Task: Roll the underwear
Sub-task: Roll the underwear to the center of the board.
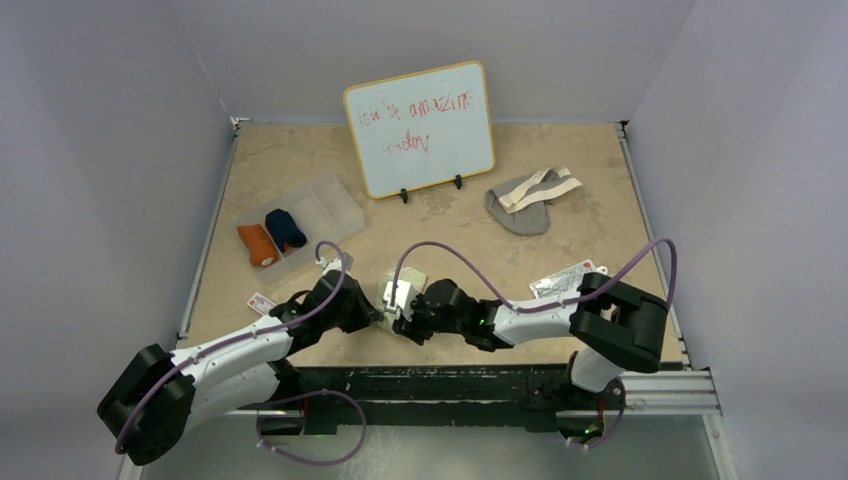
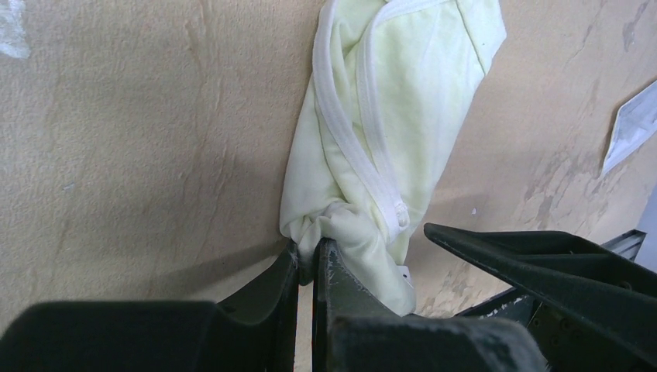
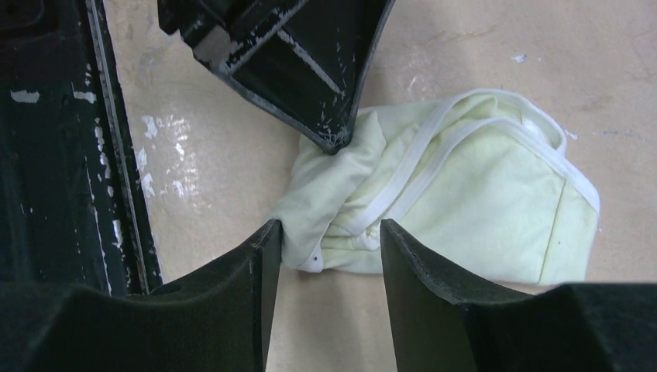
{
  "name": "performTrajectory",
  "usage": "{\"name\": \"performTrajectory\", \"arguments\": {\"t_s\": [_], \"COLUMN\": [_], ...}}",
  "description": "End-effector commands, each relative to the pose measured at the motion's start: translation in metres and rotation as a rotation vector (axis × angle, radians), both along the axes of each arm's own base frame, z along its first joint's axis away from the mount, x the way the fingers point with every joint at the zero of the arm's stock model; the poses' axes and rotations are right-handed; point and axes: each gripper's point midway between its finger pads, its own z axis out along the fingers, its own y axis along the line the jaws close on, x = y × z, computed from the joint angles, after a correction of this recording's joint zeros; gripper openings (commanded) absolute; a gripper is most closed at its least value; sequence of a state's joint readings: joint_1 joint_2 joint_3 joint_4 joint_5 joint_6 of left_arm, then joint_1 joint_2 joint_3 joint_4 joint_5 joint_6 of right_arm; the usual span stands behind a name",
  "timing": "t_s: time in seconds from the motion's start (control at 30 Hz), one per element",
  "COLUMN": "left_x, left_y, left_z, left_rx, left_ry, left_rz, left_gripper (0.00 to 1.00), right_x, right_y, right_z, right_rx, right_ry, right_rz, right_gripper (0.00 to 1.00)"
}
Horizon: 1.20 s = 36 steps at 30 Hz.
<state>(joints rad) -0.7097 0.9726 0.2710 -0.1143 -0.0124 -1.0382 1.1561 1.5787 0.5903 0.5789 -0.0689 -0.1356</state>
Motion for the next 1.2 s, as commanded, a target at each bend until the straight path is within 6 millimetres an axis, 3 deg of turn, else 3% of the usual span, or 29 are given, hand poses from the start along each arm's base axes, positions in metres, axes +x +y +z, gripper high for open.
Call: {"name": "performTrajectory", "arguments": {"t_s": [0.0,0.13,0.43,0.53,0.73,0.9,1.07,1.17], "left_x": [-0.009,-0.01,-0.008,-0.007,-0.007,-0.007,-0.006,-0.005], "left_y": [0.011,0.012,0.011,0.011,0.01,0.01,0.01,0.011], "left_z": [-0.012,-0.013,-0.011,-0.01,-0.008,-0.006,-0.005,-0.002], "left_rx": [0.044,0.048,0.056,0.057,0.054,0.052,0.05,0.046], "left_ry": [0.036,0.036,0.032,0.029,0.027,0.021,0.009,-0.005], "left_rz": [0.015,0.018,0.012,0.011,0.008,0.007,-0.001,-0.002], "left_gripper": [0.0,0.0,0.0,0.0,0.0,0.0,0.0,0.03], "right_x": [0.012,0.012,-0.002,-0.007,-0.003,0.0,-0.001,-0.012], "right_y": [0.019,0.014,0.019,0.029,0.035,0.031,0.028,0.026], "right_z": [0.023,0.028,0.063,0.058,0.021,0.005,0.009,0.01], "right_rx": [0.055,0.052,0.151,0.152,0.061,0.022,0.05,0.078], "right_ry": [-0.059,-0.061,-0.002,0.044,0.072,0.053,0.043,0.094], "right_rz": [-0.013,-0.032,-0.002,0.014,-0.019,-0.024,-0.021,0.003], "right_gripper": [0.52,0.52,0.54,0.54,0.52,0.41,0.15,0.07]}}
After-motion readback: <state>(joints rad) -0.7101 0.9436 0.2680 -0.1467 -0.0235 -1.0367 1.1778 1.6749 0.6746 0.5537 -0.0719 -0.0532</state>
